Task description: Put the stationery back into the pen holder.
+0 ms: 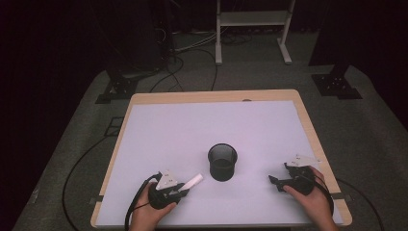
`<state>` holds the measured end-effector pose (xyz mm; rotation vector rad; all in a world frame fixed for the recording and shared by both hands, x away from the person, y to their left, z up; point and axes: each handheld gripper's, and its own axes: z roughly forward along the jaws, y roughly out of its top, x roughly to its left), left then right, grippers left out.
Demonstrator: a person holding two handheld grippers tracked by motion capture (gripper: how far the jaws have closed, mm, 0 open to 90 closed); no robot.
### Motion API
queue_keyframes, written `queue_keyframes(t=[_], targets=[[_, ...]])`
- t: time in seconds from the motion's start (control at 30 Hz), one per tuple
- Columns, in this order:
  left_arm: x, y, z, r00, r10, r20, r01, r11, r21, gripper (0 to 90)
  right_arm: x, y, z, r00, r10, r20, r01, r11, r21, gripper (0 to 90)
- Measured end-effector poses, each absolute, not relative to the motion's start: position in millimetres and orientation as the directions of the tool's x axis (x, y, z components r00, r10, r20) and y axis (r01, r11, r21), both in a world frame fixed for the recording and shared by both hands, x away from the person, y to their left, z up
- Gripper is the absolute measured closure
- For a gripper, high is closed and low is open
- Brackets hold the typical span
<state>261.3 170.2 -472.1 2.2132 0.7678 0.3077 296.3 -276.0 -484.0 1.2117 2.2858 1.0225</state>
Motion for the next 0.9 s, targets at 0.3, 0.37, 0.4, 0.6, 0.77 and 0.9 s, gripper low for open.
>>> queue_keyframes(t=[0.3, 0.37, 0.4, 0.6, 0.77, 0.9], targets=[[263, 172, -469, 0.794, 0.608, -0.028, 0.433, -0.532, 0.727, 71.0, 296, -276, -484, -0.569, 0.822, 0.021, 0.564, 0.371, 0.738, 16.2], [262, 173, -468, 0.793, 0.608, -0.031, 0.433, -0.528, 0.731, 71.0, 296, -276, -484, -0.569, 0.822, 0.021, 0.563, 0.371, 0.738, 16.2], [262, 173, -468, 0.793, 0.609, -0.033, 0.434, -0.525, 0.733, 71.0, 296, -276, -484, -0.569, 0.822, 0.021, 0.563, 0.371, 0.738, 16.2], [261, 177, -461, 0.790, 0.612, -0.041, 0.430, -0.505, 0.749, 71.0, 296, -276, -484, -0.569, 0.822, 0.021, 0.563, 0.371, 0.738, 16.2], [260, 181, -454, 0.787, 0.615, -0.050, 0.423, -0.479, 0.770, 71.0, 296, -276, -484, -0.569, 0.822, 0.022, 0.564, 0.370, 0.738, 16.2], [260, 183, -449, 0.788, 0.614, -0.051, 0.416, -0.469, 0.779, 71.0, 296, -276, -484, -0.569, 0.822, 0.022, 0.564, 0.370, 0.738, 16.2]])
